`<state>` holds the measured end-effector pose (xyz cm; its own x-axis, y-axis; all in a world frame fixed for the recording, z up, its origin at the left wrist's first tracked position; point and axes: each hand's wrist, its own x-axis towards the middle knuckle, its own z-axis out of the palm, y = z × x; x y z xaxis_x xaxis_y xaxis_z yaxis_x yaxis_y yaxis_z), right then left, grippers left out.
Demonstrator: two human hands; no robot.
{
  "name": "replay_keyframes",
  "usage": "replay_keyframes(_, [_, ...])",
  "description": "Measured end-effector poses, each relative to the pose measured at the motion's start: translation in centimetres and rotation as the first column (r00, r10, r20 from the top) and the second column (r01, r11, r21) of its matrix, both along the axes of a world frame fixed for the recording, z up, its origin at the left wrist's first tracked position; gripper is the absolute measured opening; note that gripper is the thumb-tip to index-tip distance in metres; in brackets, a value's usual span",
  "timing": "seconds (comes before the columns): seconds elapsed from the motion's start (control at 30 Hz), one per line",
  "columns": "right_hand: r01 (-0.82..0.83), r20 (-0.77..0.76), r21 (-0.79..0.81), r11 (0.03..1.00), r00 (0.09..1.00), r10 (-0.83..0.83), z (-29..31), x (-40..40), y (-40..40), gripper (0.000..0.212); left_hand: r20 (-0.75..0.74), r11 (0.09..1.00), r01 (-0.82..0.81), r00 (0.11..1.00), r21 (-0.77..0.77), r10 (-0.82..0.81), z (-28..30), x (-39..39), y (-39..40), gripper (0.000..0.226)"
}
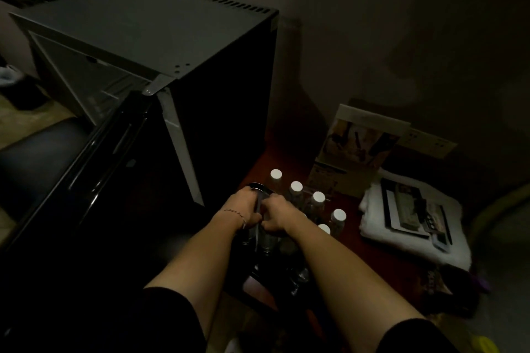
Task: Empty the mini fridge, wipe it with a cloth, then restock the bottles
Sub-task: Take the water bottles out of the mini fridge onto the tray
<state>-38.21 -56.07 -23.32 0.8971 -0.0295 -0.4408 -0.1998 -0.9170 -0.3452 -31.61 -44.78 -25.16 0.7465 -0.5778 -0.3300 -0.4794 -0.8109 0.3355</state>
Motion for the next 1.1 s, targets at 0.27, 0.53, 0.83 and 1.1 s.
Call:
replay_keyframes(0.27, [-0.021, -0.061, -0.011, 1.000, 0.998, 0.020, -0.4, 0.5, 0.0, 0.028, -0.027, 0.995, 0.090, 0.996, 0.049, -0.089, 0.9, 1.0, 0.0, 0.024])
replay_keyframes(0.53, [-0.013, -0.066, -0.045, 0.999, 0.998, 0.010, 1.5, 0.3, -1.1, 0.031, 0.040, 0.978, 0.133, 0.989, 0.161, -0.142, 2.3, 1.9, 0.4, 0.039])
replay_keyframes(0.83, [0.261, 0.107, -0.174, 0.950, 0.964, -0.245, 4.9, -3.1, -8.9, 0.044, 0.225, 0.996, 0.090, 0.970, -0.006, -0.086, 4.6, 2.7, -4.5, 0.046])
replay_keyframes(1.1, [0.299, 0.059, -0.120, 0.947, 0.954, -0.294, 2.7, -3.1, -10.9, 0.049, 0.157, 0.967, 0.200, 0.962, 0.160, -0.225, 1.6, 3.1, -7.4, 0.065])
